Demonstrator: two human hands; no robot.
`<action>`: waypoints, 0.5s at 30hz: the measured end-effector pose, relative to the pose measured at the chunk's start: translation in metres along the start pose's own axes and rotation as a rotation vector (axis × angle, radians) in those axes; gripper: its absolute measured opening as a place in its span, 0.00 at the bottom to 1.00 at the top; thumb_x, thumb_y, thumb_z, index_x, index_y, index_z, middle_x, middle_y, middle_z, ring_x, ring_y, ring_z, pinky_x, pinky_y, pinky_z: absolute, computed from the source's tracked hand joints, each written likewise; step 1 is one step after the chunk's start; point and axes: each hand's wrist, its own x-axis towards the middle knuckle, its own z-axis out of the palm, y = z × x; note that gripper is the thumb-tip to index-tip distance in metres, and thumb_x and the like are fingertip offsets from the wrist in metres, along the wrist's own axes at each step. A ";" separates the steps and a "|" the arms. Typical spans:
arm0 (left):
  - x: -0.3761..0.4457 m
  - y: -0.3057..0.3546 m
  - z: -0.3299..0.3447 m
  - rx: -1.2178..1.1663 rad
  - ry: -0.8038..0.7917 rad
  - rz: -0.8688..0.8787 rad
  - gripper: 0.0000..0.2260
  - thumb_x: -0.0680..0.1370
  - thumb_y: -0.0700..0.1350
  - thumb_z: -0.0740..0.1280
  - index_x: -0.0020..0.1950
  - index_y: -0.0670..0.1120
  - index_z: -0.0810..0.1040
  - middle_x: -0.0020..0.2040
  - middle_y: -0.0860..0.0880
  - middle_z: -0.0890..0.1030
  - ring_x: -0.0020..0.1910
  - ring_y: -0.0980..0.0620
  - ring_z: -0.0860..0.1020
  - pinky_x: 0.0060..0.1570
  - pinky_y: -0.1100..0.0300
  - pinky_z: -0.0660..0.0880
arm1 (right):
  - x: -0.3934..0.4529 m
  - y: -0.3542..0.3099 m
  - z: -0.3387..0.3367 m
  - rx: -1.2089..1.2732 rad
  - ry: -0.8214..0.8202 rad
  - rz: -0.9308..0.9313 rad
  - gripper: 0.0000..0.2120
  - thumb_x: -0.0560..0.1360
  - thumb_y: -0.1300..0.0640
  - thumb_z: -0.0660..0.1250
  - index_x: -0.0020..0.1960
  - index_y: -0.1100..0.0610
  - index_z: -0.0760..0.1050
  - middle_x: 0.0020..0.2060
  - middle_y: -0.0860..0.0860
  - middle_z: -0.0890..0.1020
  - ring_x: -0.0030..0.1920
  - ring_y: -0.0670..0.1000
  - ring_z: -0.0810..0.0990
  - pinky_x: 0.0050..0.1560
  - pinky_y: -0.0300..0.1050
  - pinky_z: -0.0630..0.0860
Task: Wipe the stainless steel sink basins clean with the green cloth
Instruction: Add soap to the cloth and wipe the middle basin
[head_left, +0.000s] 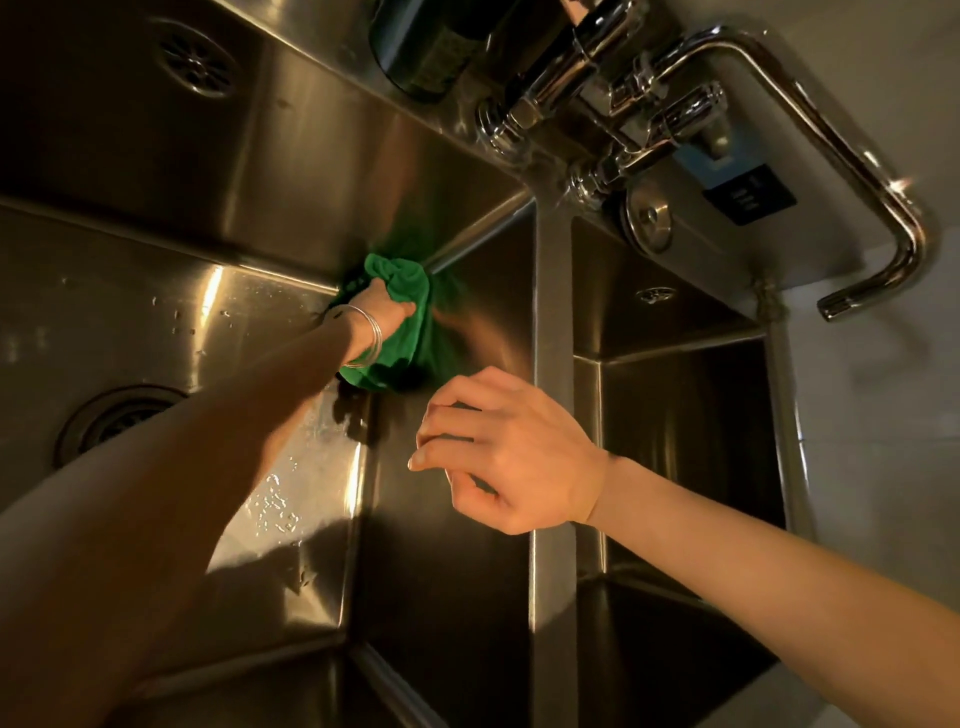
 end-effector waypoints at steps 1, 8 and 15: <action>0.000 -0.002 -0.001 0.116 -0.001 0.023 0.21 0.77 0.47 0.64 0.67 0.40 0.65 0.63 0.39 0.73 0.61 0.39 0.73 0.62 0.50 0.69 | 0.000 0.001 0.000 -0.003 -0.003 0.003 0.10 0.69 0.58 0.63 0.46 0.55 0.82 0.43 0.48 0.82 0.51 0.52 0.77 0.50 0.48 0.70; -0.002 -0.015 -0.011 0.553 -0.065 0.138 0.22 0.77 0.46 0.64 0.67 0.38 0.64 0.62 0.35 0.73 0.61 0.37 0.72 0.59 0.51 0.68 | 0.000 -0.001 0.000 -0.024 -0.025 0.007 0.10 0.69 0.58 0.62 0.45 0.55 0.81 0.42 0.48 0.82 0.51 0.52 0.76 0.49 0.48 0.70; -0.031 -0.053 0.001 0.860 -0.100 0.225 0.18 0.78 0.48 0.62 0.61 0.37 0.65 0.52 0.37 0.78 0.50 0.39 0.77 0.45 0.51 0.71 | -0.001 -0.001 -0.001 -0.038 -0.020 0.014 0.11 0.70 0.59 0.61 0.45 0.55 0.82 0.41 0.48 0.82 0.49 0.52 0.77 0.50 0.43 0.67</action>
